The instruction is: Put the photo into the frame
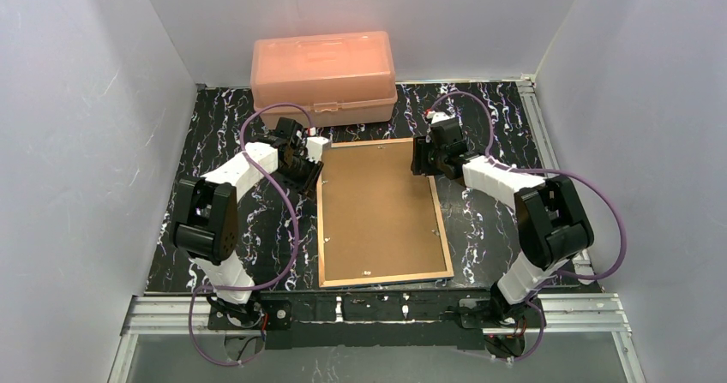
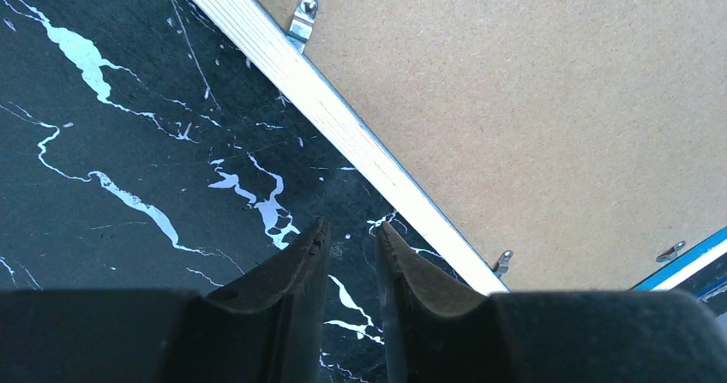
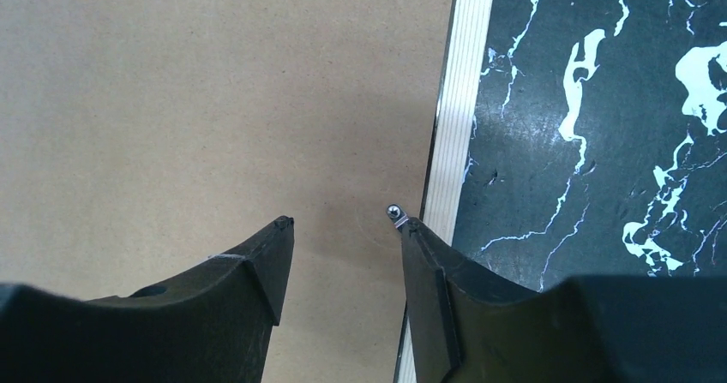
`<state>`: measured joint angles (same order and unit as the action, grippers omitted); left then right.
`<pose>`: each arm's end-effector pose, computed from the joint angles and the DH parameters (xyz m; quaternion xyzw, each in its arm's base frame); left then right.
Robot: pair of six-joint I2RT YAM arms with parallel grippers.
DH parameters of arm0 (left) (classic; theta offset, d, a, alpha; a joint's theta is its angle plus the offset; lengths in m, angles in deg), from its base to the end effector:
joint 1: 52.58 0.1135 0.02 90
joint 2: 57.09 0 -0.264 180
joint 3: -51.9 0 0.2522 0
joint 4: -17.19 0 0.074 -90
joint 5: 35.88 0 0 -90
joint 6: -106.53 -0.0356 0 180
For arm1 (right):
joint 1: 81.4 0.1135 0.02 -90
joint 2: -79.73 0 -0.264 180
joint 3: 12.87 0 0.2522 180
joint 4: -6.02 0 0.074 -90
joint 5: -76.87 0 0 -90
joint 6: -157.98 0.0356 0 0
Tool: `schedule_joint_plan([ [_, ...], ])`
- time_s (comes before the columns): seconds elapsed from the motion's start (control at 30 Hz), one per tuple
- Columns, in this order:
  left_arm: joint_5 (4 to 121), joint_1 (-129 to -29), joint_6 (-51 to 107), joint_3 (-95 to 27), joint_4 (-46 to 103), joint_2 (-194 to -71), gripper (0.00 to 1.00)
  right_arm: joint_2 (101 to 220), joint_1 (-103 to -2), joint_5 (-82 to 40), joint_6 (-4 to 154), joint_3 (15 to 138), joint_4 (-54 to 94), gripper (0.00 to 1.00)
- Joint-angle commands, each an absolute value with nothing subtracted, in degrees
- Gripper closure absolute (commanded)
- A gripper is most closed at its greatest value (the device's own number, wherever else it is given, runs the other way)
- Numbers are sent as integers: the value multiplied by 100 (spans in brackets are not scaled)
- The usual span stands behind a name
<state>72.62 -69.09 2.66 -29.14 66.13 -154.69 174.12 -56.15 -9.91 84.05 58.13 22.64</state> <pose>0.3241 -0.1078 0.2052 0.2856 0.9219 -0.1619 0.2057 0.3225 0.1499 0.2062 -0.0607 0.9040 0.1252 0.4042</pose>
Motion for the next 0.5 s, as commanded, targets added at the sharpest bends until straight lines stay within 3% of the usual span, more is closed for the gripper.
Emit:
schedule_joint_plan([
  [0.0,7390,-6901,282,-2840,6760,-15197,74,17547,-5624,-802,8297,5918,2207,43],
  [0.47,7350,-6901,223,-2756,6794,-15115,74,17668,-5627,-861,8339,5688,2172,50],
])
